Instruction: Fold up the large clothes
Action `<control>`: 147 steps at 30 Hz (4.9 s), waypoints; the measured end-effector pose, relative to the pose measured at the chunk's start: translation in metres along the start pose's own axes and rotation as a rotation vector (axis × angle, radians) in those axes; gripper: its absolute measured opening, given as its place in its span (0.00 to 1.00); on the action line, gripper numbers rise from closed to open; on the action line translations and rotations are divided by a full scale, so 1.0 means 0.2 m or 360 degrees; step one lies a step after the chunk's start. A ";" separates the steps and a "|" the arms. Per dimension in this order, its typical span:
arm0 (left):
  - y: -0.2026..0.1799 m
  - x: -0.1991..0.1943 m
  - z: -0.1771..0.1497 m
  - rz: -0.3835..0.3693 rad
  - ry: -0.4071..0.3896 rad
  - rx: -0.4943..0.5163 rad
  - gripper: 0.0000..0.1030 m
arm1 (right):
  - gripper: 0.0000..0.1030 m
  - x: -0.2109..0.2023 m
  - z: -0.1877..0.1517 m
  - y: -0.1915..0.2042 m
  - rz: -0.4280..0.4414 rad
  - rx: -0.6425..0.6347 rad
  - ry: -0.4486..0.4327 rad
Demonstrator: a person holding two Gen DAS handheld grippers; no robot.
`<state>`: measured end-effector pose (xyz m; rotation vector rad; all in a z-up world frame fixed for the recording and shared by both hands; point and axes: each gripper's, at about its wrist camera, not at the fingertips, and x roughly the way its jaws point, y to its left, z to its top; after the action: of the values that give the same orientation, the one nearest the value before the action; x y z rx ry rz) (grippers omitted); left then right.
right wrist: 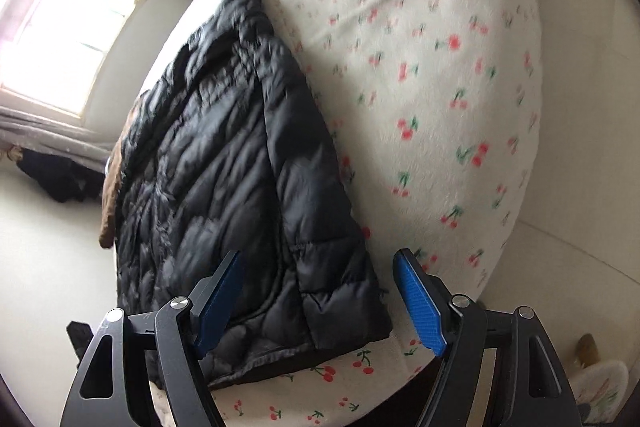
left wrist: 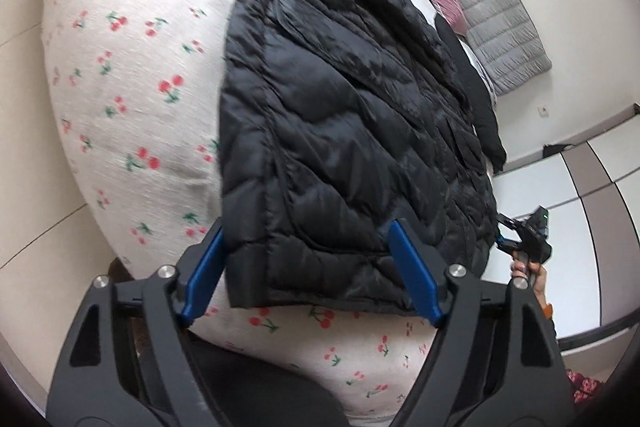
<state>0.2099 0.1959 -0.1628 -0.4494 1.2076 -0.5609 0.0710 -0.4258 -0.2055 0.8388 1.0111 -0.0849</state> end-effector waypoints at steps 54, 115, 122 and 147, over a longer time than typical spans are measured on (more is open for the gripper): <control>-0.49 -0.62 0.40 -0.0141 -0.0691 0.0113 0.10 | 0.07 -0.86 0.19 0.78 0.0042 -0.0369 -0.0630; -0.22 0.20 1.04 0.0308 -0.0287 0.0368 0.26 | 0.54 0.36 1.02 0.61 -0.0318 -0.0606 -0.0152; -0.43 0.00 1.06 0.0301 -0.0518 0.0499 0.08 | 0.08 0.26 1.00 0.67 -0.0200 -0.0616 -0.0285; -0.37 0.67 1.67 0.0757 -0.0506 0.0486 0.07 | 0.07 0.54 1.49 0.66 -0.0559 -0.0416 -0.0476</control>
<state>0.5504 0.0640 -0.1170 0.0166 0.8622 -0.2422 0.4001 -0.4960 -0.1365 0.3895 0.8539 -0.3596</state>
